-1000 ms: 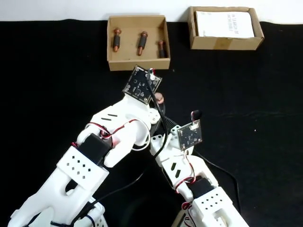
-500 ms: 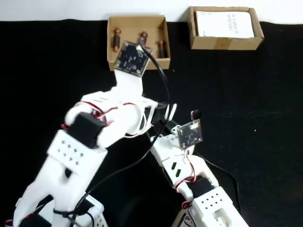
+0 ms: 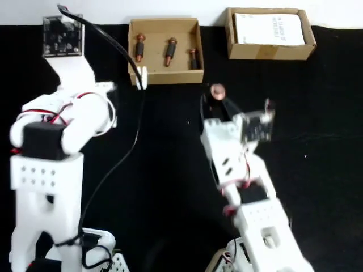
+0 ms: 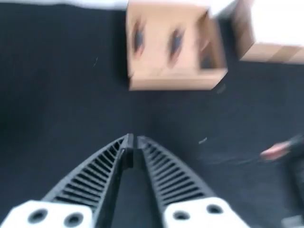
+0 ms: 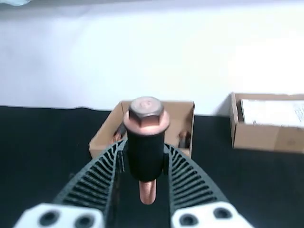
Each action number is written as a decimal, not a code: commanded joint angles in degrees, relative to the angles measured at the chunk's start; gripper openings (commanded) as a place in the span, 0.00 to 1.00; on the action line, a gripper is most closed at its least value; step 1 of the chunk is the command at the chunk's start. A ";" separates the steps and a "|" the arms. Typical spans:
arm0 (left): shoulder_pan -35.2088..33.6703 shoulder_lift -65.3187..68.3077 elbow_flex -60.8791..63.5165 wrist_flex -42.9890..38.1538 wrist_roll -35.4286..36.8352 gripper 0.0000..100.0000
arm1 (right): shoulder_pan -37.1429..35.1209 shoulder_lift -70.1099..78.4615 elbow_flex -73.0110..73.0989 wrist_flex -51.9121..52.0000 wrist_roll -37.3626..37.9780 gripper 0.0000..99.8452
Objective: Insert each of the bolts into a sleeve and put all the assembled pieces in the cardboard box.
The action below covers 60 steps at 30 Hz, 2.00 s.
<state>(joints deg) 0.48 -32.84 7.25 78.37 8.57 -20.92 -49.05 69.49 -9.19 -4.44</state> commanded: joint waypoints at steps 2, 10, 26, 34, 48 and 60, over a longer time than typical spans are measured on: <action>-2.07 -5.76 16.66 -5.45 -5.98 0.01 | 0.75 19.56 -20.79 -5.05 0.35 0.01; -1.89 -31.87 50.77 -19.96 -13.27 0.01 | 0.57 49.45 -44.44 -7.87 0.44 0.01; -5.67 -52.35 81.54 -23.21 -13.45 0.08 | -1.45 90.68 -91.38 -2.77 5.01 0.01; -10.59 -58.07 89.27 -29.45 -13.45 0.08 | -2.07 98.15 -101.93 3.47 5.01 0.19; -10.51 -60.79 90.42 -29.27 -13.36 0.08 | -3.21 97.54 -101.67 9.36 5.19 0.19; -10.51 -60.79 90.42 -28.48 -13.36 0.06 | -6.55 74.33 -101.32 48.40 4.92 0.01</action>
<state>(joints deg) -9.98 -93.14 96.13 49.89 -4.44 -26.20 35.78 -29.23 28.62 0.31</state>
